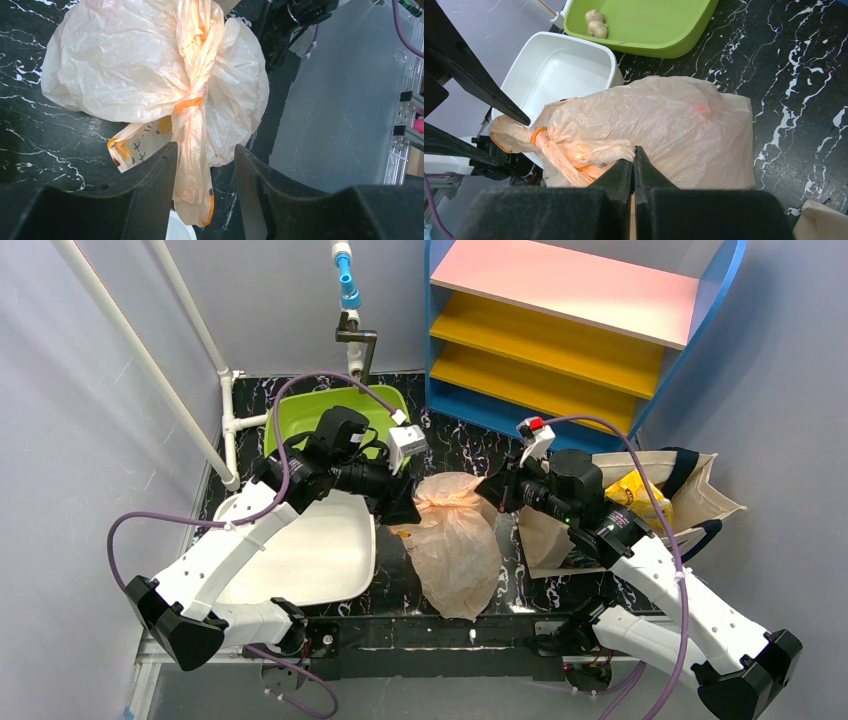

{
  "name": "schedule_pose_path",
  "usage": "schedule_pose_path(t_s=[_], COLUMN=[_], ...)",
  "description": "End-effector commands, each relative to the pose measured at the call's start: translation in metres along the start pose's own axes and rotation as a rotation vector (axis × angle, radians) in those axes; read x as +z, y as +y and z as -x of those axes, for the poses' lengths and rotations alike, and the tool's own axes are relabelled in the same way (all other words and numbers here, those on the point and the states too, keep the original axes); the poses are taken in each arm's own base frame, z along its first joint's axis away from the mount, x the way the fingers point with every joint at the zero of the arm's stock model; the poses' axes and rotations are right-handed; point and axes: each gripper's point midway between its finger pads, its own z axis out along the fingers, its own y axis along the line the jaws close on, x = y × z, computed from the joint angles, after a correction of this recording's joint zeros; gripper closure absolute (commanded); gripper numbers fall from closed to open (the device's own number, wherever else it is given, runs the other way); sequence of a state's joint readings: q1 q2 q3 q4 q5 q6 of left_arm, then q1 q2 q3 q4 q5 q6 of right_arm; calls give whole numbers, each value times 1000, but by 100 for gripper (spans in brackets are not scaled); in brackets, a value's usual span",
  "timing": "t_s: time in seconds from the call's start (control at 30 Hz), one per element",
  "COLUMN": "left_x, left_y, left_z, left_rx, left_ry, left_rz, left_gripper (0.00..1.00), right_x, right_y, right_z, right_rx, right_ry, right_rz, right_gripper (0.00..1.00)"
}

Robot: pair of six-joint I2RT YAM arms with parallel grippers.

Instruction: Place the food into the grocery bag and tie it

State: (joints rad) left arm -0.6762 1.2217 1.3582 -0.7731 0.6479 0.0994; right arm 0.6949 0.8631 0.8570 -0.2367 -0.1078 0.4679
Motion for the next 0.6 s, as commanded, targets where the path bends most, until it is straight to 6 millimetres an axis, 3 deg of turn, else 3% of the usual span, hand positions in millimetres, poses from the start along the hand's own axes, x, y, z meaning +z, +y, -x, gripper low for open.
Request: schedule_pose_path(t_s=[0.0,0.13,0.27,0.4,0.57], left_x=[7,11,12,9,-7], left_y=[7,15,18,12,7], left_z=[-3,-3,1,8,-1], left_rx=[14,-3,-2,-12,-25], left_ry=[4,8,2,-15,20], left_rz=[18,50,62,51,85], left_gripper=[58,69,100,100,100], right_x=[-7,-7,-7,-9,-29], right_y=[18,18,17,12,-36], right_z=[29,29,28,32,39], right_rx=[-20,-19,-18,-14,38], right_ry=[-86,-85,-84,-102,-158], right_rz=[51,53,50,12,-276], right_gripper=[99,99,99,99,99])
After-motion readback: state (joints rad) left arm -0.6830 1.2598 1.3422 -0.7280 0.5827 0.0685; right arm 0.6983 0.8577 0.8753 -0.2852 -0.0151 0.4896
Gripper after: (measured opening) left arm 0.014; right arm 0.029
